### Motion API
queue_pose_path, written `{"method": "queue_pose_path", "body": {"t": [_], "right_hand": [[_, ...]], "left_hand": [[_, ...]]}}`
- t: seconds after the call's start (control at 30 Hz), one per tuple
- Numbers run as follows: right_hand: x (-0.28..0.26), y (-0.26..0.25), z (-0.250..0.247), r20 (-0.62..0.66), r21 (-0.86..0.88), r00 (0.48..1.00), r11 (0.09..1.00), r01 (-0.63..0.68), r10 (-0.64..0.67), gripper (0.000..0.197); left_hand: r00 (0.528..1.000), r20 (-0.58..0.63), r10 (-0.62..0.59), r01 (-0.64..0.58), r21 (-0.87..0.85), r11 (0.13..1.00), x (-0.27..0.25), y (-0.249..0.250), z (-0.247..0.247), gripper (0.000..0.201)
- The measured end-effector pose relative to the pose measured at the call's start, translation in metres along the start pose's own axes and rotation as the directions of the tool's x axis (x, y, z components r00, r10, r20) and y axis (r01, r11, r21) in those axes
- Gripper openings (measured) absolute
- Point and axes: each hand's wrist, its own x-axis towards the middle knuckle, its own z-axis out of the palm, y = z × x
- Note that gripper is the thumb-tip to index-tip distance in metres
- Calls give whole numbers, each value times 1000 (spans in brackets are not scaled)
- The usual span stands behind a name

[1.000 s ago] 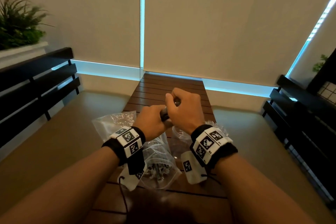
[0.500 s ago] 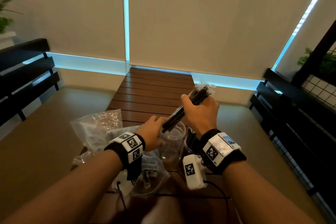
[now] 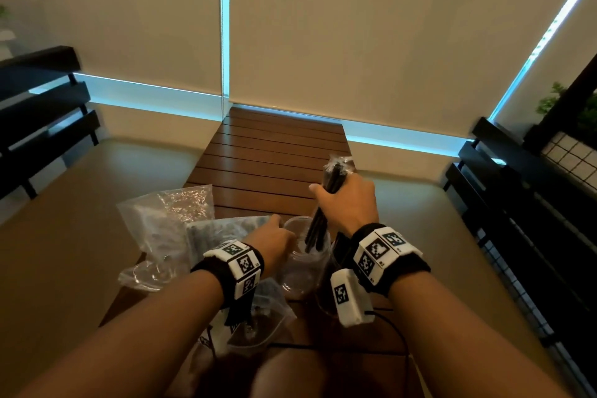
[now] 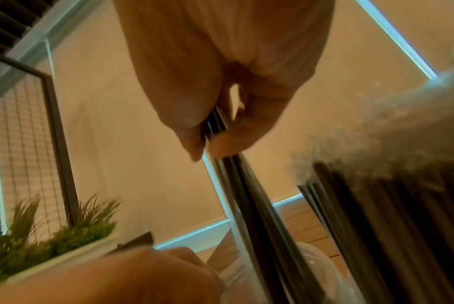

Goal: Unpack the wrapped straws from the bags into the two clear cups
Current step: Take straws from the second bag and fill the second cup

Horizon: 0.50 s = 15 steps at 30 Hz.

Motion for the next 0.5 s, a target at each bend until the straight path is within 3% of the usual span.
{"method": "queue_pose_path", "body": {"t": [0.1, 0.4, 0.5], "right_hand": [[-10, 5, 13, 148, -132, 989, 991, 24, -4, 46], [-25, 5, -21, 37, -238, 997, 968, 80, -73, 76], [-28, 17, -27, 152, -474, 979, 860, 191, -134, 83]], "left_hand": [[1000, -2, 13, -13, 11, 1000, -9, -7, 5, 13], [1000, -17, -22, 20, -83, 996, -14, -5, 8, 7], [999, -35, -41, 38, -88, 995, -15, -3, 9, 5]]}}
